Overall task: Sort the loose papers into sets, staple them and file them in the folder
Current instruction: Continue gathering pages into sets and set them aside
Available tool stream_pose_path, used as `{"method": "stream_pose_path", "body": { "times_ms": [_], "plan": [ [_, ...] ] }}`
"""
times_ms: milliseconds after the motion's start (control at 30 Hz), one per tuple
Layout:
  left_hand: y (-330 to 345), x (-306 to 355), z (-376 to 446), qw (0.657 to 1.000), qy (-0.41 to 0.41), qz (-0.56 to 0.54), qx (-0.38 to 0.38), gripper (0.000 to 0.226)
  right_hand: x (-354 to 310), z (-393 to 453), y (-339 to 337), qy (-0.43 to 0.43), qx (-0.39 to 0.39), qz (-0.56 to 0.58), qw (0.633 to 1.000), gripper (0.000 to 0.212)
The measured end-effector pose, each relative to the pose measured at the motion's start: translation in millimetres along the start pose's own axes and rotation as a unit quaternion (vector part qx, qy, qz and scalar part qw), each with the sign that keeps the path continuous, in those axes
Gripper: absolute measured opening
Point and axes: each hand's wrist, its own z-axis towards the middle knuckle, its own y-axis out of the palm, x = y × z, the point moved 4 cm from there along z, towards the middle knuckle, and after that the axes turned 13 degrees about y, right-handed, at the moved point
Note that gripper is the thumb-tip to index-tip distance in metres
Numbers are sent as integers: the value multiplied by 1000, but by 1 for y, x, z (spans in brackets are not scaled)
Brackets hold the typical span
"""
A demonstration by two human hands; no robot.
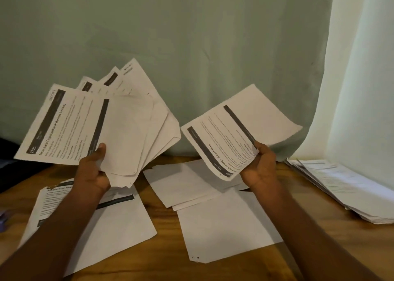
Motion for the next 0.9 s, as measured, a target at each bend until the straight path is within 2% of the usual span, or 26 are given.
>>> {"method": "stream_pose_path", "body": {
  "times_ms": [167, 300, 433, 500, 800, 900],
  "plan": [
    [1, -5, 0, 1000, -18, 1, -15, 53, -1, 4, -2, 9, -17, 35, 999, 41],
    [4, -8, -2, 999, -38, -9, -26, 55, 0, 1, 0, 16, -42, 63, 997, 48],
    [10, -9, -6, 999, -17, -9, -39, 45, 0, -2, 2, 14, -51, 74, 996, 52],
    [13, -9, -7, 999, -1, -5, -48, 47, 0, -3, 4, 12, -50, 79, 995, 52],
    [20, -8, -13, 996, 29, 10, -80, 58, 2, -4, 1, 11, -18, 68, 997, 54],
    [21, -7, -14, 996, 28, 15, -82, 59, 5, -4, 4, 23, 25, 0, 999, 53]
  ]
}}
